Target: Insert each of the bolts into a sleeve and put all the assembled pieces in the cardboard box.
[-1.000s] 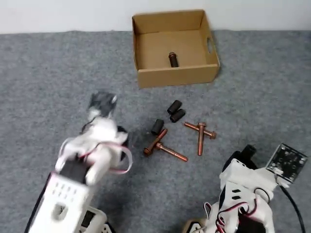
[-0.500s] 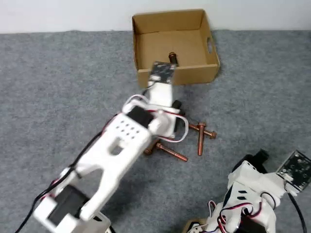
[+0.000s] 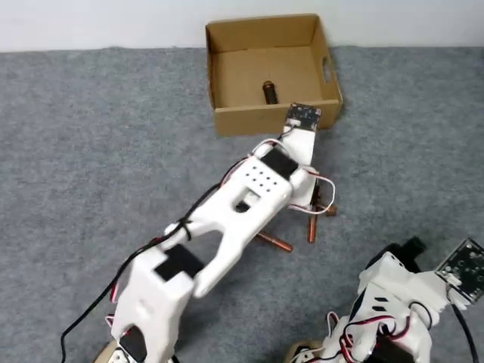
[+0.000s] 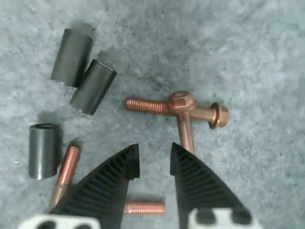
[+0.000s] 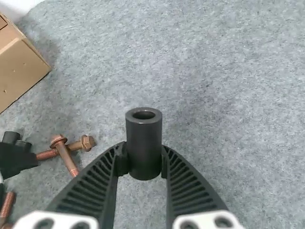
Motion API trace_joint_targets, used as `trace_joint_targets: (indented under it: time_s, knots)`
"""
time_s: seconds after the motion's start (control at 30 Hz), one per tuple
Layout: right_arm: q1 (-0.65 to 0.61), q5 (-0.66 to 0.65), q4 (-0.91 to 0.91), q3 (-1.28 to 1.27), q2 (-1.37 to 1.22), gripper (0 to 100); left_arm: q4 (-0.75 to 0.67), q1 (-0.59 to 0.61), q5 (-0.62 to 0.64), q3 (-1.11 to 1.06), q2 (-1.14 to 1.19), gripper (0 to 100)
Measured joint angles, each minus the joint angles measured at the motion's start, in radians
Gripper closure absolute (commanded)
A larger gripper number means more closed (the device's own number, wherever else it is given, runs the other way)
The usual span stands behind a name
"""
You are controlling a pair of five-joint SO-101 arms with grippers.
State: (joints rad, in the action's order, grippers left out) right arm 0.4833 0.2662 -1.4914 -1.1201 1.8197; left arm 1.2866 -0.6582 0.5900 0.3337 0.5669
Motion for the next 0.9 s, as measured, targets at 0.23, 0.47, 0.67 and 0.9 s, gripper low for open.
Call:
trace_joint_targets:
  time_s: [0.23,0.47,0.67,0.9]
  knots:
    - [0.000,0.000,0.000,-0.003,0.000,99.1,0.183,-0.011,0.014,0.364,0.249,87]
    - [0.000,0.000,0.000,-0.003,0.000,99.1,0.318,-0.043,0.017,0.704,0.476,87]
    - [0.000,0.000,0.000,-0.011,0.000,99.1,0.388,-0.049,0.017,0.942,0.620,87]
    - [0.000,0.000,0.000,-0.011,0.000,99.1,0.405,-0.049,0.017,1.053,0.743,88]
